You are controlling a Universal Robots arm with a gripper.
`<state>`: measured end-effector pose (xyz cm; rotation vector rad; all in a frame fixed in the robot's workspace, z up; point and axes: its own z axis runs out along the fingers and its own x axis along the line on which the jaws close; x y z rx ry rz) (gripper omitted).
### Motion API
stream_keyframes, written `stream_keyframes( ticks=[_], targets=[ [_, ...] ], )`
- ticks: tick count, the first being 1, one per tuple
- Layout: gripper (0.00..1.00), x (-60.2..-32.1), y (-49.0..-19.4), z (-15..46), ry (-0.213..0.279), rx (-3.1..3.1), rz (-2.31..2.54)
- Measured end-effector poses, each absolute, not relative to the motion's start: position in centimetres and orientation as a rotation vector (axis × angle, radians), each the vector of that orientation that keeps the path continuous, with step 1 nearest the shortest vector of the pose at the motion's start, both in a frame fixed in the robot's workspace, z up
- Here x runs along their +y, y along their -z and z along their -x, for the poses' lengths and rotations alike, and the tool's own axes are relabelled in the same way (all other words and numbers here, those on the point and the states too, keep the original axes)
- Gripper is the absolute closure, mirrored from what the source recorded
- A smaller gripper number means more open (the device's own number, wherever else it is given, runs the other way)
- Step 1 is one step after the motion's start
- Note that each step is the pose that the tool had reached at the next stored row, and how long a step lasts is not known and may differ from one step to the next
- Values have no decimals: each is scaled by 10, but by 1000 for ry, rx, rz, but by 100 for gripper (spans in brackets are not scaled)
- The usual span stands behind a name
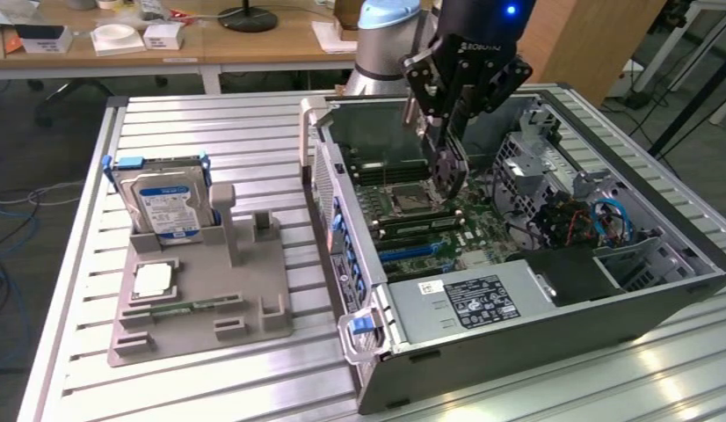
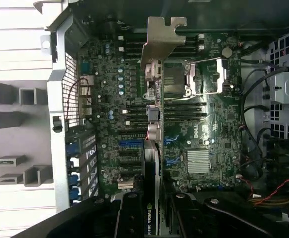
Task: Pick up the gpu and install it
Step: 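Pick up the gpu and move the gpu toward the slot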
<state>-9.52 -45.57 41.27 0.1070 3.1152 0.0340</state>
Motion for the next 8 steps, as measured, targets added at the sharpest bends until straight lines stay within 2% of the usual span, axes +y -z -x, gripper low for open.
stream_keyframes(
  ticks=[8],
  targets=[
    [74,-456,-413,78,-34,3116,-99]
  ],
)
